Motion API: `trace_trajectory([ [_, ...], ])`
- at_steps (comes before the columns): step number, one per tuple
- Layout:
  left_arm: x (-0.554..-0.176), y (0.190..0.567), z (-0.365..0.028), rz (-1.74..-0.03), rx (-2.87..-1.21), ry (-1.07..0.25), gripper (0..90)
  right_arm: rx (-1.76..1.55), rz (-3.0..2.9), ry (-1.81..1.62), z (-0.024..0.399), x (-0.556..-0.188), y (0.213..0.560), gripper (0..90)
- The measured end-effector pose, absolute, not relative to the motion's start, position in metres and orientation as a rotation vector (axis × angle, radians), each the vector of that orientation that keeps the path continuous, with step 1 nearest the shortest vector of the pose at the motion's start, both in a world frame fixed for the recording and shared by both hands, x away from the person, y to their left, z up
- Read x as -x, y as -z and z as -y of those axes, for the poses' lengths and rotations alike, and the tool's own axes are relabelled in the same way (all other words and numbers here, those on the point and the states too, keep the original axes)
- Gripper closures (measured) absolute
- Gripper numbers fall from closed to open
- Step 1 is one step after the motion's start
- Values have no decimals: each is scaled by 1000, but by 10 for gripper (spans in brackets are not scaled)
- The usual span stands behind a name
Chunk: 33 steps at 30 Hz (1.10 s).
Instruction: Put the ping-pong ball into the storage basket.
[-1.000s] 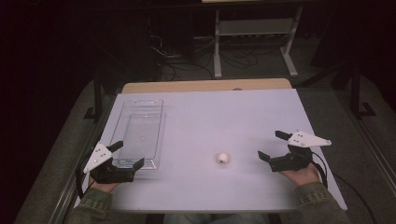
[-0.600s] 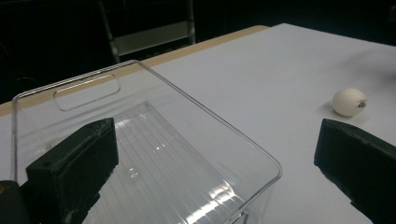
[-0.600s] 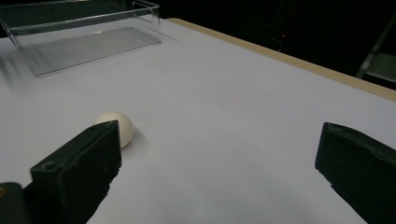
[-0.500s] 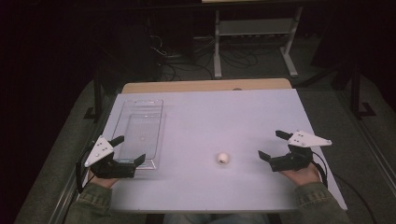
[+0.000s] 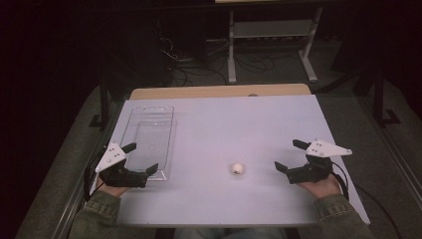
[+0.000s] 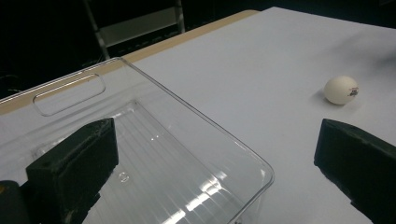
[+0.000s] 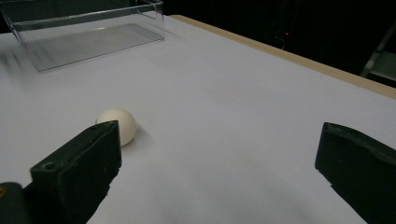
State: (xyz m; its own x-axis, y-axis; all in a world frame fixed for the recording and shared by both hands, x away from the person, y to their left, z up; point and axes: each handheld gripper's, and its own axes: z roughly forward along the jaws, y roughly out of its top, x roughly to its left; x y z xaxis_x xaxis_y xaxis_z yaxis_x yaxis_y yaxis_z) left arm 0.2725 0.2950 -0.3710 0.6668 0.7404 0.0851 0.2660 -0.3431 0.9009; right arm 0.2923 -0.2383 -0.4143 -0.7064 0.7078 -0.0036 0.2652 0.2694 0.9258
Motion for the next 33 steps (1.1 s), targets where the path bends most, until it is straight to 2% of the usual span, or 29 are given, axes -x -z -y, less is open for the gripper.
trace_trajectory([
  [33, -298, 344, -261, -674, -2045, -588, 0, -872, -2131, -1429, 239, -291, 414, 0],
])
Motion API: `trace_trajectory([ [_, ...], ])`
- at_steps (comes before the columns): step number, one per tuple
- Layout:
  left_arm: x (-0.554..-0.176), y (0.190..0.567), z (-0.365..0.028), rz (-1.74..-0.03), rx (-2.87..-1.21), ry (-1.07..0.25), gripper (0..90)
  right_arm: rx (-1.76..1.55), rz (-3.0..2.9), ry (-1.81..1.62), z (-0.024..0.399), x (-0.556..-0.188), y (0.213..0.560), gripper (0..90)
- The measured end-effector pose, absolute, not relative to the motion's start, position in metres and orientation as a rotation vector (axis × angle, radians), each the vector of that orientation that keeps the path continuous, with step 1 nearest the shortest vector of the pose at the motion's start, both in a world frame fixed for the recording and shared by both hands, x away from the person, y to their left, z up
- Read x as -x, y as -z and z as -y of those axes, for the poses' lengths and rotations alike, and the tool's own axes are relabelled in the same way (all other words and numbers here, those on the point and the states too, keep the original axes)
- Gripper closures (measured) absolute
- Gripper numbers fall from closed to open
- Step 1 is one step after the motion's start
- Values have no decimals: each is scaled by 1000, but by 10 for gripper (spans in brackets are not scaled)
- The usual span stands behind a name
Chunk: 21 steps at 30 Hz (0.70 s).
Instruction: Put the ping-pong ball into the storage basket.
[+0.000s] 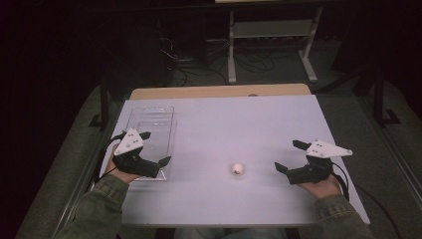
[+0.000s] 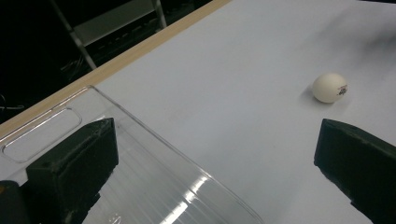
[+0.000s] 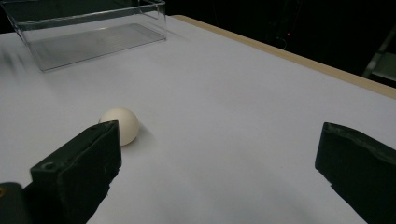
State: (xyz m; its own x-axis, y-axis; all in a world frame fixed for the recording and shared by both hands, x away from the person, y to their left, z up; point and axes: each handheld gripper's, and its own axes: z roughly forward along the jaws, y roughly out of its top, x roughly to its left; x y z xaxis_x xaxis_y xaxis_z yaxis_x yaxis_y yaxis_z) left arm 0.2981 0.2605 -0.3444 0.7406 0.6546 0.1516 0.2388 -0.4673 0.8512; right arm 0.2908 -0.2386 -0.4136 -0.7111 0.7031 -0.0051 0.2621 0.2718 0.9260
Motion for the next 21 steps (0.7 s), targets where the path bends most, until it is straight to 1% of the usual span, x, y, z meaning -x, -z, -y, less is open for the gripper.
trace_trajectory([
  [21, -313, 328, -241, -608, -2103, -568, 0, -871, -2141, -1428, 238, -290, 414, 0],
])
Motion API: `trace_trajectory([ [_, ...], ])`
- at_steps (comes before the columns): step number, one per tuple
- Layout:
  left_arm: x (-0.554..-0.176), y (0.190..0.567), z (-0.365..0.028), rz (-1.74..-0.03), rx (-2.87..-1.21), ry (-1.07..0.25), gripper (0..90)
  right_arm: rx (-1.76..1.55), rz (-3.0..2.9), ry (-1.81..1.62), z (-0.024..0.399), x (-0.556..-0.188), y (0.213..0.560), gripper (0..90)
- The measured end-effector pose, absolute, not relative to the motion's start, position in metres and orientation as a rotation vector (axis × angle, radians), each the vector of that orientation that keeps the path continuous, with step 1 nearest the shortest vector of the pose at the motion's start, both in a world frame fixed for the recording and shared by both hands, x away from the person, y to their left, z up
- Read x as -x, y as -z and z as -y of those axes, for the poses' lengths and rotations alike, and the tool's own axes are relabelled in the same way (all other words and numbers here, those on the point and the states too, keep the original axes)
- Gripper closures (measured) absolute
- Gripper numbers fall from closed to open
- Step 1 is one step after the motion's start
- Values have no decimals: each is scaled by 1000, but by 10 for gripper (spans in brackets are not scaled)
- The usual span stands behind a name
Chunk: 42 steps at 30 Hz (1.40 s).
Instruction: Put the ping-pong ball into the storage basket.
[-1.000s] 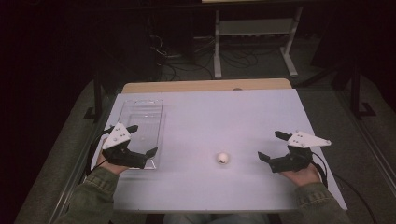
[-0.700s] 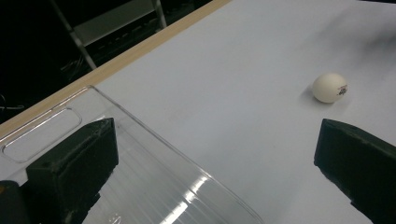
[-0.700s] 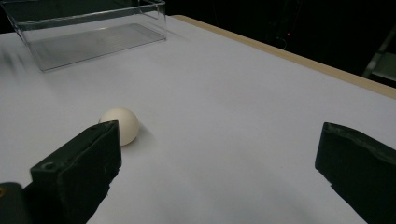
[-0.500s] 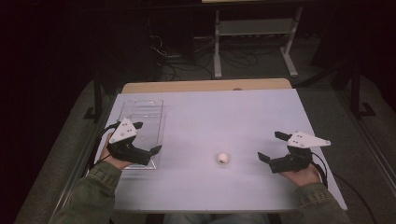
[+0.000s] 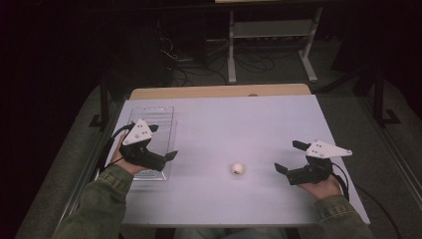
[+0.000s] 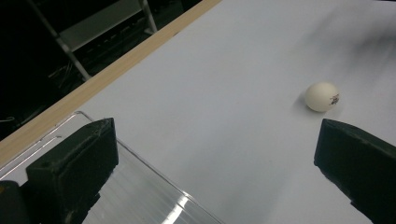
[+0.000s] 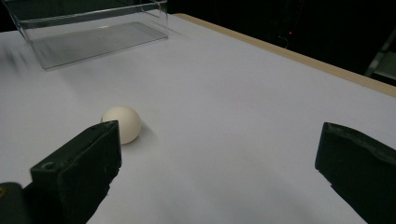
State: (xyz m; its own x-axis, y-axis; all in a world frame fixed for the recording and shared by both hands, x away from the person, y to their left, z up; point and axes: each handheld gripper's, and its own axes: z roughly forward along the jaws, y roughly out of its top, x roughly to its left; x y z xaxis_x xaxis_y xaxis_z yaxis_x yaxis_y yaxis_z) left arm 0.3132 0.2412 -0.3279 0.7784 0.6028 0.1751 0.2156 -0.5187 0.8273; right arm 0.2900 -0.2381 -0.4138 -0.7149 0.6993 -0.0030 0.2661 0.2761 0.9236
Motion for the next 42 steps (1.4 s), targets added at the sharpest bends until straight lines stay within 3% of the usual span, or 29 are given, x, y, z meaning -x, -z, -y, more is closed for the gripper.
trace_trajectory([
  [42, -339, 321, -184, -434, -2279, -433, 0, -855, -2151, -1423, 237, -287, 413, 0],
])
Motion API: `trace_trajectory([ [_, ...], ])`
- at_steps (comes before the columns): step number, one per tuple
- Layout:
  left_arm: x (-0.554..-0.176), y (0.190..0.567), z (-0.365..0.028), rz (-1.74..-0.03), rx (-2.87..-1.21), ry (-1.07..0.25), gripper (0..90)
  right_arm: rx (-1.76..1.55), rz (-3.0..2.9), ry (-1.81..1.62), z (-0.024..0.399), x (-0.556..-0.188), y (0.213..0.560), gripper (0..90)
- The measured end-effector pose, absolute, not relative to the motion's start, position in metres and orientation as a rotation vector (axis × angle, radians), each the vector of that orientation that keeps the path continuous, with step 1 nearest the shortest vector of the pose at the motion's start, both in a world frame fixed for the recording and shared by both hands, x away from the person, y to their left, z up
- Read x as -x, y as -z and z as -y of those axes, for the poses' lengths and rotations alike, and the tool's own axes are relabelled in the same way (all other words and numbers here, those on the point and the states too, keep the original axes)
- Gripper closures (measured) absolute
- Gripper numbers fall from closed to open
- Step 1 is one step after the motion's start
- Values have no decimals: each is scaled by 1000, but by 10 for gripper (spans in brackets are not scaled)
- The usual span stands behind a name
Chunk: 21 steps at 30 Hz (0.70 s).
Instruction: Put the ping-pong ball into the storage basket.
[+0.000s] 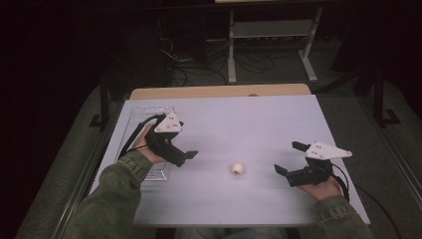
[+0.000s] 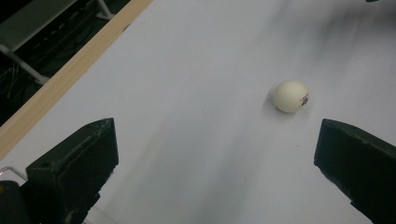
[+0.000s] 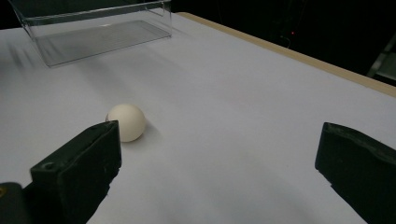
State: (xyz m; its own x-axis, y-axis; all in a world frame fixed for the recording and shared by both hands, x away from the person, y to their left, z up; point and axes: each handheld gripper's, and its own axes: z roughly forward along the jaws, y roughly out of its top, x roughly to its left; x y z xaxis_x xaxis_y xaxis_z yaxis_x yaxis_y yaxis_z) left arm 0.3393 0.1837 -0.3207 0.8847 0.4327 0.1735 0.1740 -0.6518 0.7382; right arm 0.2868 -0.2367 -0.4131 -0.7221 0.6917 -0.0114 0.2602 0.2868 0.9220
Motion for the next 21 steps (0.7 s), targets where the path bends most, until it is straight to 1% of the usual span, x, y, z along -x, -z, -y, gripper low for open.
trace_trajectory([
  [21, -352, 325, -161, -382, -2377, -329, 0, -868, -2162, -1426, 238, -288, 416, 0],
])
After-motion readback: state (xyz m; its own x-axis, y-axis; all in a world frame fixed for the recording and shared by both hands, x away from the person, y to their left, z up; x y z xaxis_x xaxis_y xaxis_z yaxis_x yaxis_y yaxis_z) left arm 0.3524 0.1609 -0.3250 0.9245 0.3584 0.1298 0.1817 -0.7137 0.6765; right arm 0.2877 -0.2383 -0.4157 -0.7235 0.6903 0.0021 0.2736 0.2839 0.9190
